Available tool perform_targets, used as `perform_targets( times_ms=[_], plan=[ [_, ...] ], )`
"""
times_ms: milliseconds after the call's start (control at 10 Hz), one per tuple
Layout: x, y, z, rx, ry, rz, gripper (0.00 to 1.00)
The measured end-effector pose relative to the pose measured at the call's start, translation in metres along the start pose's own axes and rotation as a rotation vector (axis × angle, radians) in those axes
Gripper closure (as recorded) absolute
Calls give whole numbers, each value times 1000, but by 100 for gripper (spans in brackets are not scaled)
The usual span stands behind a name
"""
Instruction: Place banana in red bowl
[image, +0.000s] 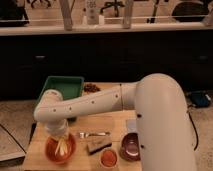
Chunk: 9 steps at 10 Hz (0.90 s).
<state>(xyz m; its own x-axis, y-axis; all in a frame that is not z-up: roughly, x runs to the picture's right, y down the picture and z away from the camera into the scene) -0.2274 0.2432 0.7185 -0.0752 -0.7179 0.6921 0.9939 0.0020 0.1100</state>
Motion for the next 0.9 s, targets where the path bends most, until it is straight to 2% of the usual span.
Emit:
perform_targets(
  times_ms=[500,600,900],
  plan=[
    [1,-5,3,10,-13,-24,25],
    [0,-6,3,10,-14,-27,20],
    [-2,-10,4,7,-10,-29,20]
  ],
)
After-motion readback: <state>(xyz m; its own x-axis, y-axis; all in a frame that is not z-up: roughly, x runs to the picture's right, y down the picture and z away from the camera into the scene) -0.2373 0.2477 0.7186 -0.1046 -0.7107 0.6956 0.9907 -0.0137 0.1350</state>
